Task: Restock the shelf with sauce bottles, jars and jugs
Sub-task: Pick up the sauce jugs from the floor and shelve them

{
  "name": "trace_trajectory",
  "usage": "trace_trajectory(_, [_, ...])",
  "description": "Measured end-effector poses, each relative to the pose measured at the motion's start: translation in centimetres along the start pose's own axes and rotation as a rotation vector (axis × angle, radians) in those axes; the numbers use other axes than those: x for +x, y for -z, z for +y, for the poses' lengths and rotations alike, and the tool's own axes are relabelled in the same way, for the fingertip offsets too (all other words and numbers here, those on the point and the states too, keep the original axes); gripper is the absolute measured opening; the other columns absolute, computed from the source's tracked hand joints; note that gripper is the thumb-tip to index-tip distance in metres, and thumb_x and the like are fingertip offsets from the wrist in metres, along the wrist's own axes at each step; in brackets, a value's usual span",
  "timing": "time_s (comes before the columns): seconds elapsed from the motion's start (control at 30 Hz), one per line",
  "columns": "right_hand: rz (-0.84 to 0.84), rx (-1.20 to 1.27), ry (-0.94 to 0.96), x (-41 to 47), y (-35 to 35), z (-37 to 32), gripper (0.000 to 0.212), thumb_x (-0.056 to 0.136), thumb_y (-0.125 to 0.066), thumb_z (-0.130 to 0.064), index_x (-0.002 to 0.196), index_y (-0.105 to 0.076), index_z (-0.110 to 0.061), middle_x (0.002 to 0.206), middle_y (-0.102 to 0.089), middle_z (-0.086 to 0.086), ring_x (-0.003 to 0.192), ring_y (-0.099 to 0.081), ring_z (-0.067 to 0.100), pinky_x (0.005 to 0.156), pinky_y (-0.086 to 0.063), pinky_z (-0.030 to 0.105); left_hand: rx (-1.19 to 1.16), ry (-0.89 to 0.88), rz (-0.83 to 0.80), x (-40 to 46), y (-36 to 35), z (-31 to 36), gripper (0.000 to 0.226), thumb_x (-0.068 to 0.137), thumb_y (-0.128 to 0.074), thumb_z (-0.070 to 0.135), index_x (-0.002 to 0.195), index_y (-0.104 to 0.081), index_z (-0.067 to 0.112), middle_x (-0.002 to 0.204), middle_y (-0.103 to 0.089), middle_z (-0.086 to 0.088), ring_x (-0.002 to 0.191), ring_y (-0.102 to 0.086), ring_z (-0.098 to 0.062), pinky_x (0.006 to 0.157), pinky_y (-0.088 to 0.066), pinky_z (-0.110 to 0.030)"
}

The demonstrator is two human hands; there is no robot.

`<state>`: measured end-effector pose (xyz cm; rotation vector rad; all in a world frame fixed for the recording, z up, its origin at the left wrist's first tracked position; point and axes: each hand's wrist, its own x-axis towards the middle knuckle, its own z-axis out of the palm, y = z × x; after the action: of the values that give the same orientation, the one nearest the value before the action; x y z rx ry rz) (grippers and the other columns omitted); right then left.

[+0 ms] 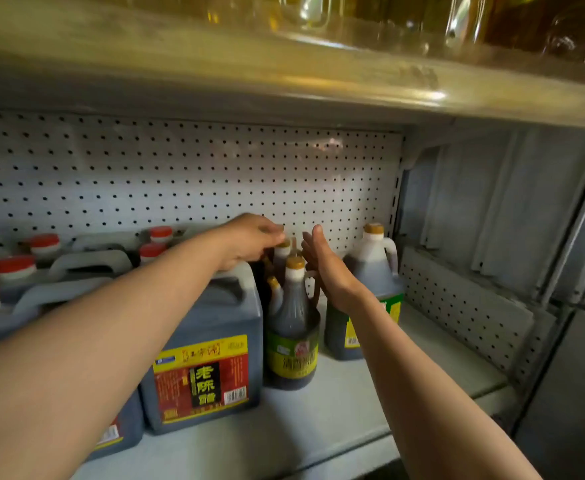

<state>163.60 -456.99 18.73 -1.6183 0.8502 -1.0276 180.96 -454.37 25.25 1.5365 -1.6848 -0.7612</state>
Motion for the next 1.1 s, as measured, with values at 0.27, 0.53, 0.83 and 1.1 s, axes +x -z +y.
trace_trajectory(0.27, [0.004,-0.062,-0.157,4.3,0.7,0.2,0.073,0.102,-0.011,-0.064,0.159,-0.020,-0.019,0.165,-0.023,0.004,0.151,-0.021,0.021,0.123,-0.016,0.040,0.189,-0.135,-0.151,1.8,0.2,-1.7,0.027,0.091,-0.068,0.032,0.110,-0.062,0.052,0.138,-0.058,0.005,0.122,-0.056,-0.011,0.111,-0.040,-0.039])
trace_trajectory(0.53, [-0.120,0.164,-0.193,6.0,-0.3,1.8,0.063,0.104,-0.008,-0.060,0.106,-0.063,-0.030,0.105,-0.071,0.000,0.100,-0.067,0.014,0.096,-0.051,0.032,0.092,-0.057,-0.199,1.9,0.3,-2.1,0.102,0.057,-0.058,0.090,0.140,-0.051,0.032,0.147,-0.048,0.010,0.136,-0.044,-0.015,0.115,-0.036,-0.042])
trace_trajectory(0.83, [-0.116,0.124,-0.149,7.0,-0.1,2.8,0.077,0.105,-0.006,-0.057,0.139,-0.052,-0.005,0.118,-0.067,0.012,0.100,-0.069,0.015,0.086,-0.056,0.025,0.111,-0.086,-0.168,1.8,0.1,-2.1,0.104,0.043,-0.054,0.098,0.123,-0.065,0.033,0.129,-0.064,0.005,0.118,-0.059,-0.015,0.106,-0.045,-0.043])
trace_trajectory(1.1, [-0.091,0.114,-0.141,7.4,-0.2,3.0,0.079,0.104,-0.012,-0.060,0.138,-0.052,-0.002,0.107,-0.072,0.013,0.094,-0.073,0.019,0.078,-0.057,0.029,0.155,-0.078,-0.134,1.7,0.3,-2.3,0.110,0.040,-0.046,0.105,0.119,-0.067,0.032,0.116,-0.070,0.003,0.111,-0.064,-0.019,0.103,-0.048,-0.046])
